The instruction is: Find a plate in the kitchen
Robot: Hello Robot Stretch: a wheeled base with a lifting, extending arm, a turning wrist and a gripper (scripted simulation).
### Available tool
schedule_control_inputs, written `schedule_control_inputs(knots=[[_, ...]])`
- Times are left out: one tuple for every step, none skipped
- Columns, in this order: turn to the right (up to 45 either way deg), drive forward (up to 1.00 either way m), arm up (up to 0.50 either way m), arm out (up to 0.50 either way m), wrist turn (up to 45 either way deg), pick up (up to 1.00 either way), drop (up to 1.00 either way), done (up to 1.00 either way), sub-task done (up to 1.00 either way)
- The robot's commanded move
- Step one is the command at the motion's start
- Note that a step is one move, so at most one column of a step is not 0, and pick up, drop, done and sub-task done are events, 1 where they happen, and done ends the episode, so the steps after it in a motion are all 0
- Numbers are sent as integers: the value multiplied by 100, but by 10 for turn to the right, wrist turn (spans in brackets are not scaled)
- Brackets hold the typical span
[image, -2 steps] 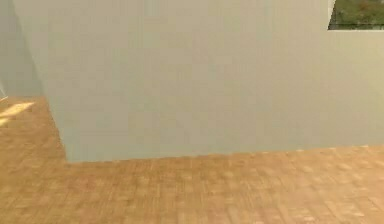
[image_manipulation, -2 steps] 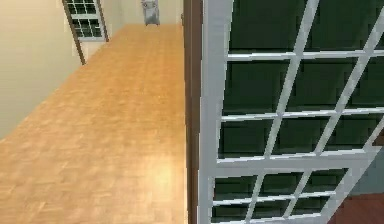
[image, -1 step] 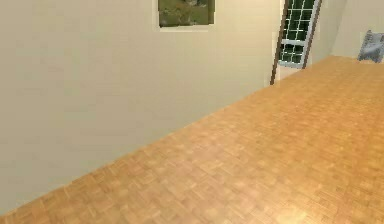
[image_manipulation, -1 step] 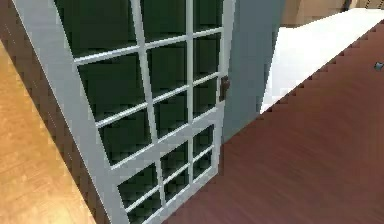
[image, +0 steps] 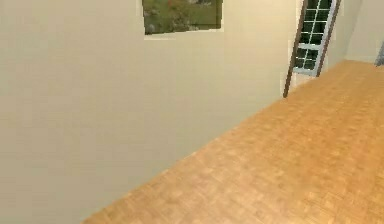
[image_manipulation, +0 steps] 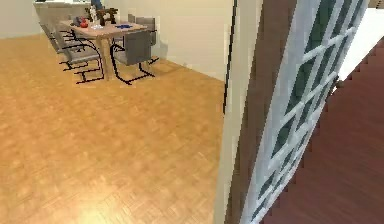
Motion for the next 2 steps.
schedule_control_inputs(knots=[[420,0,0,0,0,0,0,0,0],[0,50,0,0,0,0,0,0,0]])
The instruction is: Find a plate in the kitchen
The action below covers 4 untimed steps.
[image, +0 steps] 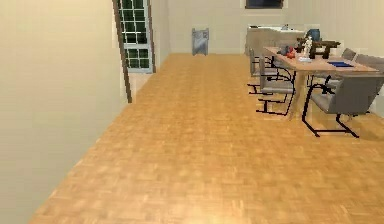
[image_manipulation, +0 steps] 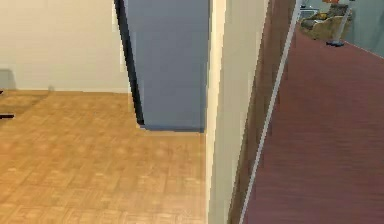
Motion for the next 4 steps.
schedule_control_inputs(knots=[[450,0,0,0,0,0,0,0,0],[30,0,0,0,0,0,0,0,0],[0,25,0,0,0,0,0,0,0],[60,0,0,0,0,0,0,0,0]])
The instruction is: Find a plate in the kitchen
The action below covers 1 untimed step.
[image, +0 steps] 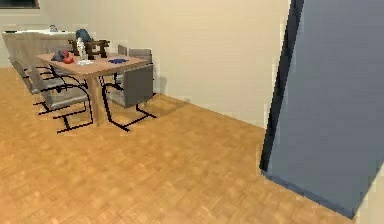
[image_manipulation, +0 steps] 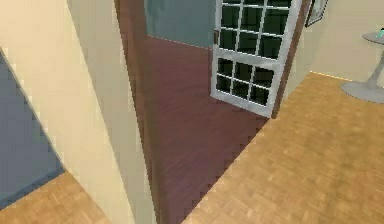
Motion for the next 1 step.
schedule_control_inputs(knots=[[0,100,0,0,0,0,0,0,0]])
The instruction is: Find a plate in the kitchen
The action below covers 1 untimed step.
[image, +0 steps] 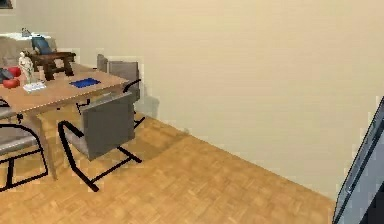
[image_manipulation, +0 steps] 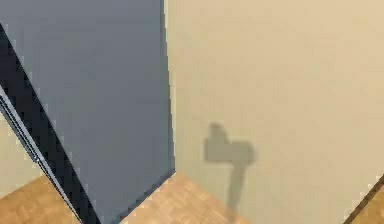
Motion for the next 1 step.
schedule_control_inputs(knots=[[0,100,0,0,0,0,0,0,0]])
